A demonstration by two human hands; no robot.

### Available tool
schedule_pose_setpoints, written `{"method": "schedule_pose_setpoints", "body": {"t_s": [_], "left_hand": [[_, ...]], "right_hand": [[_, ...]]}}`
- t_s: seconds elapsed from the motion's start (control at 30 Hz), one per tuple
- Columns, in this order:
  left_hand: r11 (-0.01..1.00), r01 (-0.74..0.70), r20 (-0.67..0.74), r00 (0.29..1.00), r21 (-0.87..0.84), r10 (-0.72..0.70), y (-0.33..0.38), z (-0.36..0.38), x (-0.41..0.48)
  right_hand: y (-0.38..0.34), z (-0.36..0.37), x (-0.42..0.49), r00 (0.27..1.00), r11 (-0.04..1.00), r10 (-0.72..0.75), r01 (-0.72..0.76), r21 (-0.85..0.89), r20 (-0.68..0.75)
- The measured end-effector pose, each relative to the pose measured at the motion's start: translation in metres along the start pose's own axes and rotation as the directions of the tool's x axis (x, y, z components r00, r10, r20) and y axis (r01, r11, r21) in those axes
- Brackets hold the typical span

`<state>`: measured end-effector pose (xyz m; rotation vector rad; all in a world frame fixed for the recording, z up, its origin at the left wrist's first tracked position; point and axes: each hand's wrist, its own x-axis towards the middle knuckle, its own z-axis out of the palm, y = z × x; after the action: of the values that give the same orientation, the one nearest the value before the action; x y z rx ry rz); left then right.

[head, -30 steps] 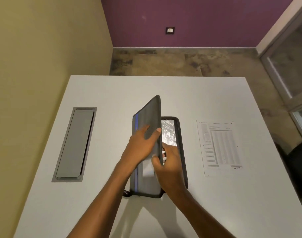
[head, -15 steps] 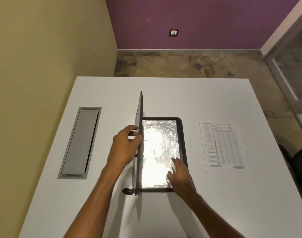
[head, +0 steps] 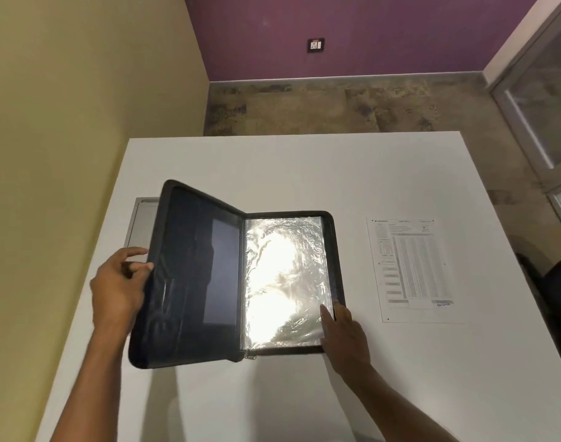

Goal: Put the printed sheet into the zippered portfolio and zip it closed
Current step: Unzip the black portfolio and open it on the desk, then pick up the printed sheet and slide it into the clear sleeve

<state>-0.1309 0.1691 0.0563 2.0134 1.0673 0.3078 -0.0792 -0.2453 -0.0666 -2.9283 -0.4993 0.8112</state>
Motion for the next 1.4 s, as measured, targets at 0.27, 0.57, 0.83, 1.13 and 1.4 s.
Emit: {"method": "schedule_pose_setpoints", "body": {"t_s": [0.27, 0.57, 0.83, 1.13, 1.4], "left_hand": [[0.984, 0.137, -0.096, 0.987, 0.111, -0.127, -0.048, 0.01, 0.019], [0.945, 0.069, 0.047, 0.995, 0.319, -0.088, -0.073, 0.05, 0.002], [0.88, 0.111, 0.218, 0.948, 0.462, -0.233, -0.11, 0.08, -0.025], [0.869, 0.059, 0.264, 0.941, 0.491, -0.213, -0.106, 0.081, -0.041], [0.809, -0.041, 0.187, 0.979, 0.586, -0.086, -0.084, 0.084, -0.066]], "right_hand": [[0.008, 0.002, -0.001, 0.999, 0.999, 0.036, -0.035, 0.035, -0.027], [0.03, 0.006, -0.006, 0.998, 0.998, 0.027, -0.024, 0.058, -0.048], [0.032, 0.007, -0.009, 1.0, 0.999, 0.013, -0.013, 0.035, -0.023], [0.034, -0.009, -0.014, 1.0, 0.998, -0.029, 0.029, -0.057, 0.005], [0.039, -0.027, -0.027, 0.999, 0.999, -0.014, 0.016, 0.034, -0.051]]}}
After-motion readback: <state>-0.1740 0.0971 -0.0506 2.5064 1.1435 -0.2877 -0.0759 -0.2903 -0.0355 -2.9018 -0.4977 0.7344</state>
